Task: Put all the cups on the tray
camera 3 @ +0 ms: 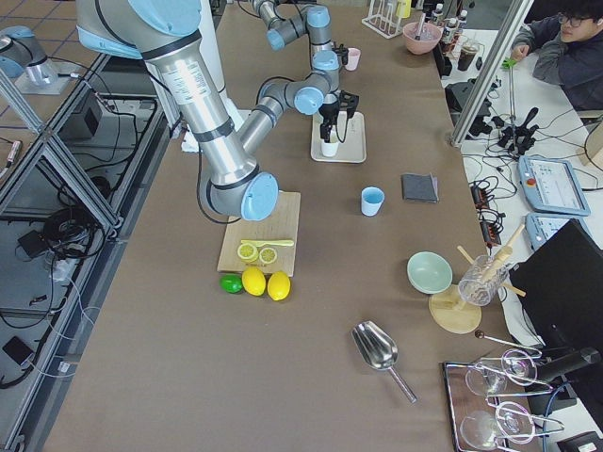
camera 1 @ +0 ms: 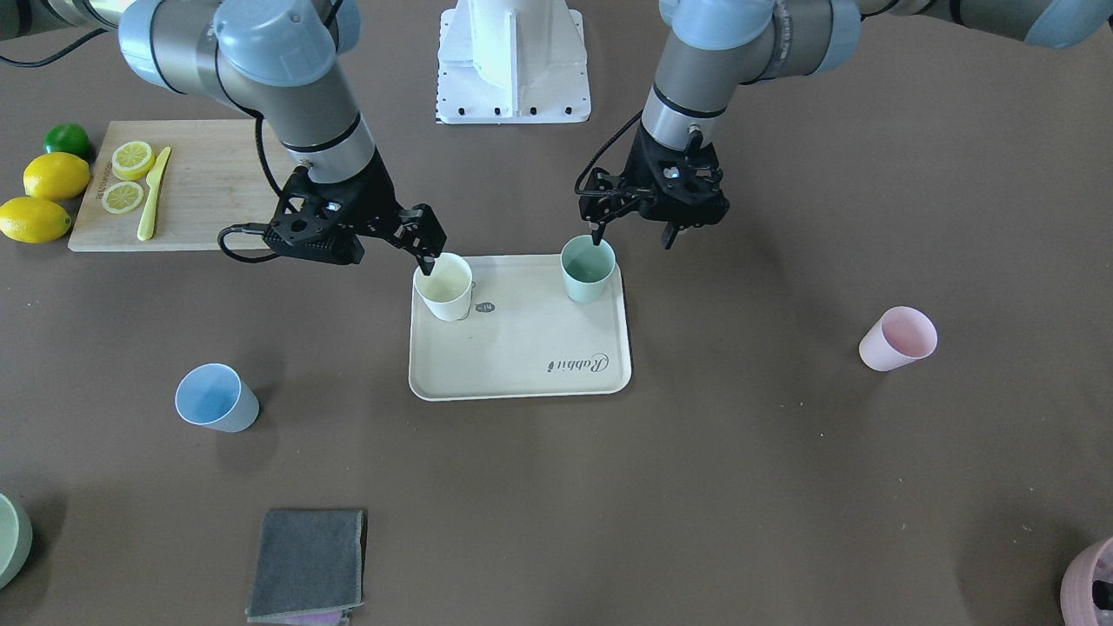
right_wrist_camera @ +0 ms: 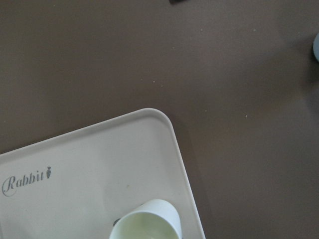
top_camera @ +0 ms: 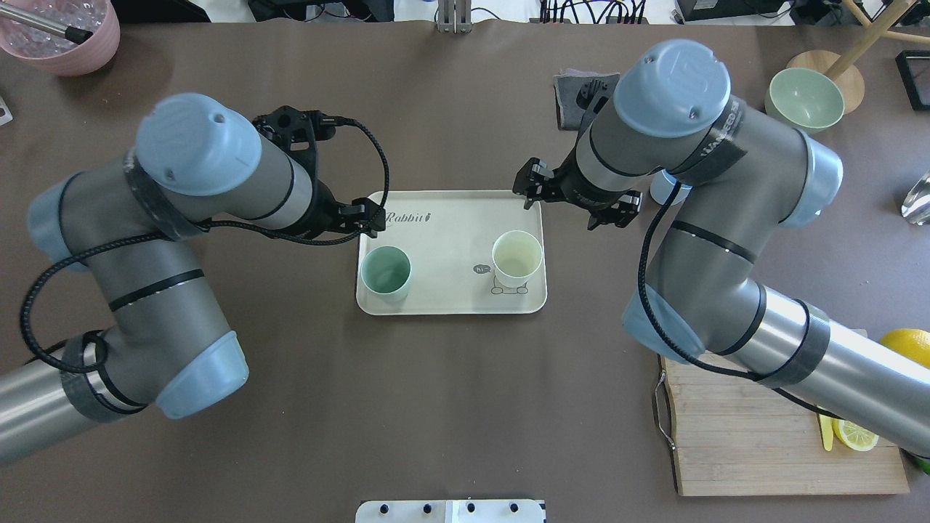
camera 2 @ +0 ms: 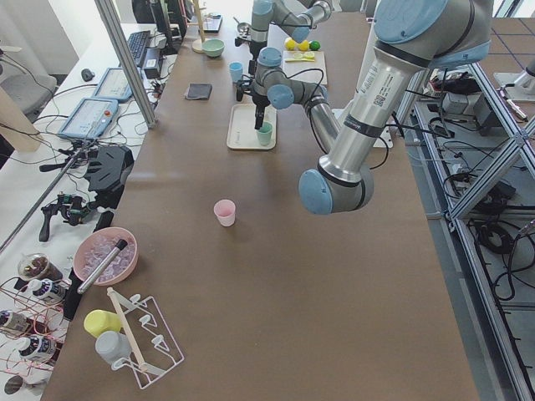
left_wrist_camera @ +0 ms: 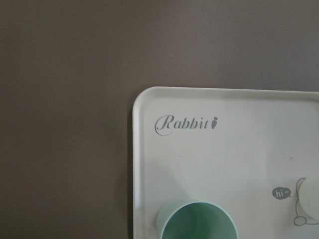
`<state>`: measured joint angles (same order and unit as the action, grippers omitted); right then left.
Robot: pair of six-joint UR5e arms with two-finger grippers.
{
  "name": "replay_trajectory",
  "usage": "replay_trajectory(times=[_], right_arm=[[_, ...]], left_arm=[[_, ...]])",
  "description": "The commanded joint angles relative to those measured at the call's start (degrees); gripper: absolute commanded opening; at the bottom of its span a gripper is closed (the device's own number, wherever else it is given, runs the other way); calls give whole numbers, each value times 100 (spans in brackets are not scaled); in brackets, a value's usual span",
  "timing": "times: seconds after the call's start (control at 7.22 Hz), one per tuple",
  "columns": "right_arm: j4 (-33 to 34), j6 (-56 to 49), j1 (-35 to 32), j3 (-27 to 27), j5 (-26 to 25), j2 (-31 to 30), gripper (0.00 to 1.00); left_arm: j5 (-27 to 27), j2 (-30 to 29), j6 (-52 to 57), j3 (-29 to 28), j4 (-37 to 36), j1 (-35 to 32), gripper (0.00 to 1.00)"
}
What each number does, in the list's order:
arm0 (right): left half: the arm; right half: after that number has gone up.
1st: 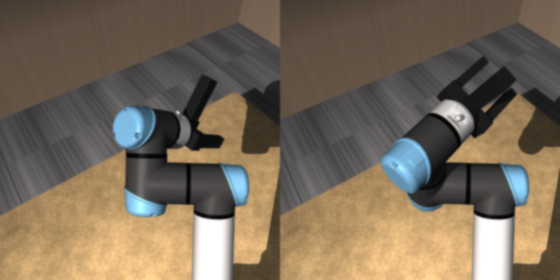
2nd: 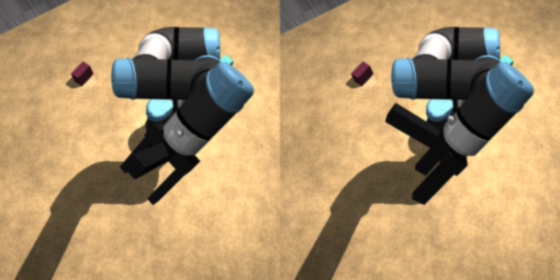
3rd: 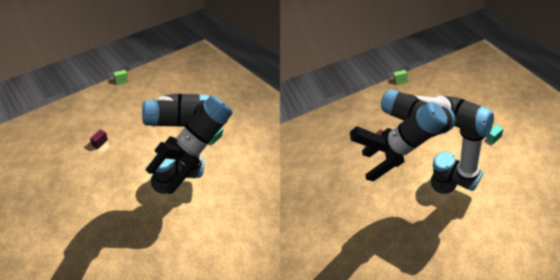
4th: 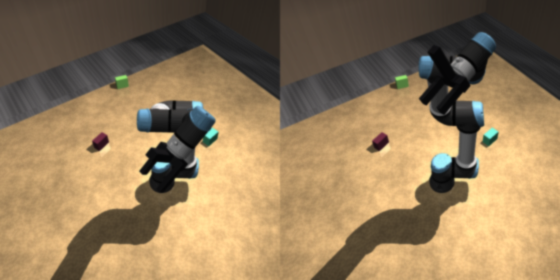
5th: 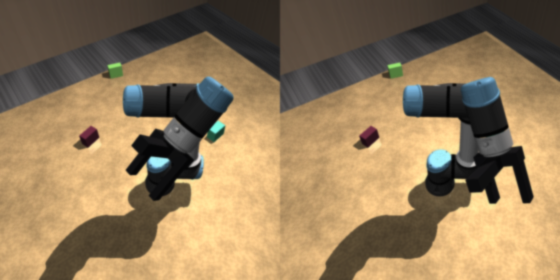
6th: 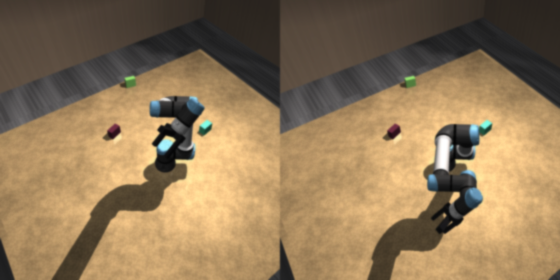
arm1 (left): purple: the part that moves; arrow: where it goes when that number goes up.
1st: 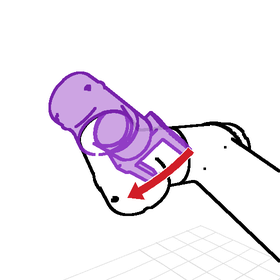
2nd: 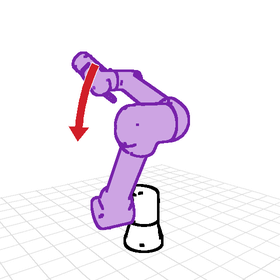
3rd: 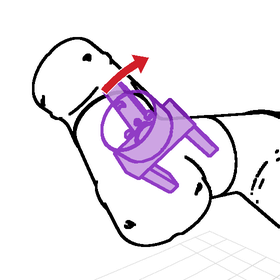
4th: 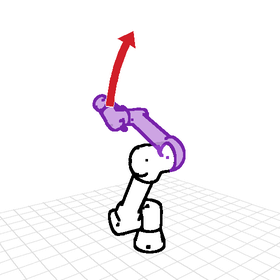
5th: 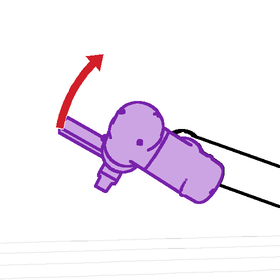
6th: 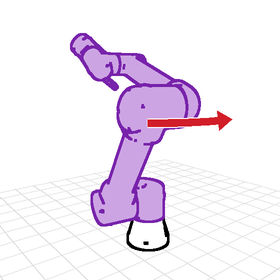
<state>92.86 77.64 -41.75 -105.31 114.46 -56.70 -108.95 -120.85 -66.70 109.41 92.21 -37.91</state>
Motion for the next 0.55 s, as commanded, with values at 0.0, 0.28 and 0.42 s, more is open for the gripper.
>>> replay_trajectory(times=[0.0, 0.28, 0.42], right_arm=[[478, -1271, -770, -148, 199, -409, 100], [469, -2809, -1613, -87, 514, -1007, 100], [452, -3390, -1870, -8, 525, -1245, 100]], left_arm=[[-292, 332, 1171, 352, -570, -741, 98], [-836, 858, 2532, 283, -564, -1628, 98], [-865, 1096, 3157, 135, -494, -1954, 98]])
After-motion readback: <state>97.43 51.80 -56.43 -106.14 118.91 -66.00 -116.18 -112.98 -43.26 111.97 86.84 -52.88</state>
